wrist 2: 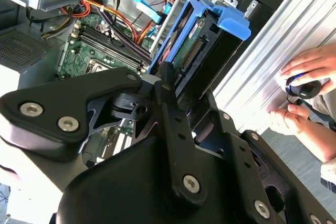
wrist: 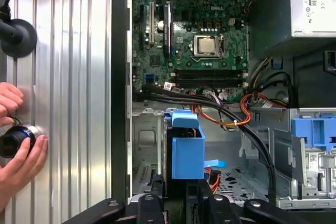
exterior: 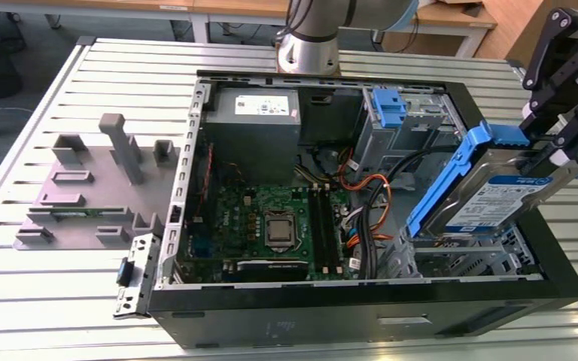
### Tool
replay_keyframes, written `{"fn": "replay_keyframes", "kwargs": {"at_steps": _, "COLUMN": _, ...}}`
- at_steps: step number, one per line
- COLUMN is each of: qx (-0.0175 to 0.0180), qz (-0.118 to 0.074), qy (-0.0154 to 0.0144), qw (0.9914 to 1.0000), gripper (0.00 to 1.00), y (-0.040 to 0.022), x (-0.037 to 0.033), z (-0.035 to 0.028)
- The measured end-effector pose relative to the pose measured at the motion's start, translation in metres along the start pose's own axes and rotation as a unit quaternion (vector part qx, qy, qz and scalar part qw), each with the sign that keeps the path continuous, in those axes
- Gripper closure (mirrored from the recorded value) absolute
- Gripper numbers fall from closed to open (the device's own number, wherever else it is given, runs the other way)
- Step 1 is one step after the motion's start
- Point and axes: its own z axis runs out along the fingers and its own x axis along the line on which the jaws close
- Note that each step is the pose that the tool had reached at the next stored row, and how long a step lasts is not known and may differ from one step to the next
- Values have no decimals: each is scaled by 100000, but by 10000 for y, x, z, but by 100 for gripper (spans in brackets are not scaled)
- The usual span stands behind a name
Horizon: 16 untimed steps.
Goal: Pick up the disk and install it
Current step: 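Insert the disk into the insertion slot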
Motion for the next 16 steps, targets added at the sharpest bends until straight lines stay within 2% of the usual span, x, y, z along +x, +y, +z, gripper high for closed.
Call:
{"fn": "replay_keyframes", "kwargs": {"at_steps": 4, "qx": 0, "qz": 0, "qy": -13, "qw": 100000, "gripper": 65, "y": -33, "x": 0, "z": 11}}
{"fn": "replay_keyframes", "kwargs": {"at_steps": 16, "qx": 0, "qz": 5, "qy": -14, "qw": 100000, "gripper": 65, "y": -60, "x": 1, "z": 74}}
